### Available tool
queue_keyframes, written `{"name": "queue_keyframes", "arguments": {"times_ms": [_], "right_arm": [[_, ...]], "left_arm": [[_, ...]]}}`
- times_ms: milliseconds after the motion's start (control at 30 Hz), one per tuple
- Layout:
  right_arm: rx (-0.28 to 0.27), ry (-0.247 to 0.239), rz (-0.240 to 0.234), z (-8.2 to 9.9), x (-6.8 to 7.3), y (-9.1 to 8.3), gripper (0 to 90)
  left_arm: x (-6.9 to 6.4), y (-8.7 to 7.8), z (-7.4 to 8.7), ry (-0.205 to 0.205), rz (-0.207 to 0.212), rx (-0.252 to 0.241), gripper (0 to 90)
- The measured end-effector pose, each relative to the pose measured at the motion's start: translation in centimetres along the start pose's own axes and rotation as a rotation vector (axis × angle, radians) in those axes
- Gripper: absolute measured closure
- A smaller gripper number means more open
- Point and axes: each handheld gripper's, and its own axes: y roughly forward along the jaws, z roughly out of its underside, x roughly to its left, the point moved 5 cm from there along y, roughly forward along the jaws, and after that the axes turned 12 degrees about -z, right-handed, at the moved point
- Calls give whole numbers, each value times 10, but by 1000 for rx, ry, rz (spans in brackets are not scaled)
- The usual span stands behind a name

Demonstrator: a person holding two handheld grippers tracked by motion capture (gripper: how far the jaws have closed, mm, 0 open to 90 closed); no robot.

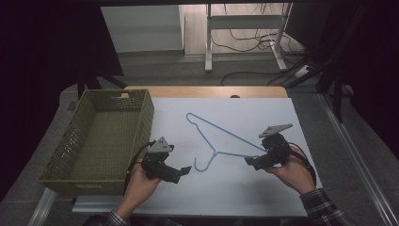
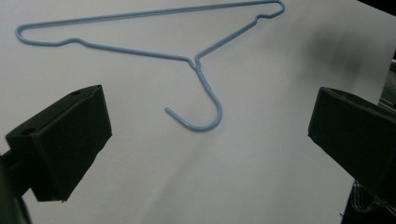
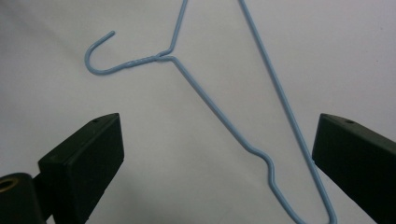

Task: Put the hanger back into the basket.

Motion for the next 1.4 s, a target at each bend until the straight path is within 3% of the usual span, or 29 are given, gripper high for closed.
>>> {"name": "queue_keyframes", "arguments": {"times_ms": [300,500,800,967,1167,1400], "right_arm": [[77,-52,0,-15,-3,25,80],[141,-91,-17,-25,-2,45,164],[227,-145,-82,-37,-2,78,385],[267,-177,-95,-39,-7,95,497],[281,-192,-115,-40,-12,109,664],[314,-249,-132,-38,-13,120,750]], "left_arm": [[2,21,-1,22,-6,13,0],[4,26,3,34,-17,22,0],[11,30,10,31,-36,43,0],[12,31,13,31,-38,52,0],[12,34,15,29,-32,65,0],[11,36,17,33,-31,77,0]]}}
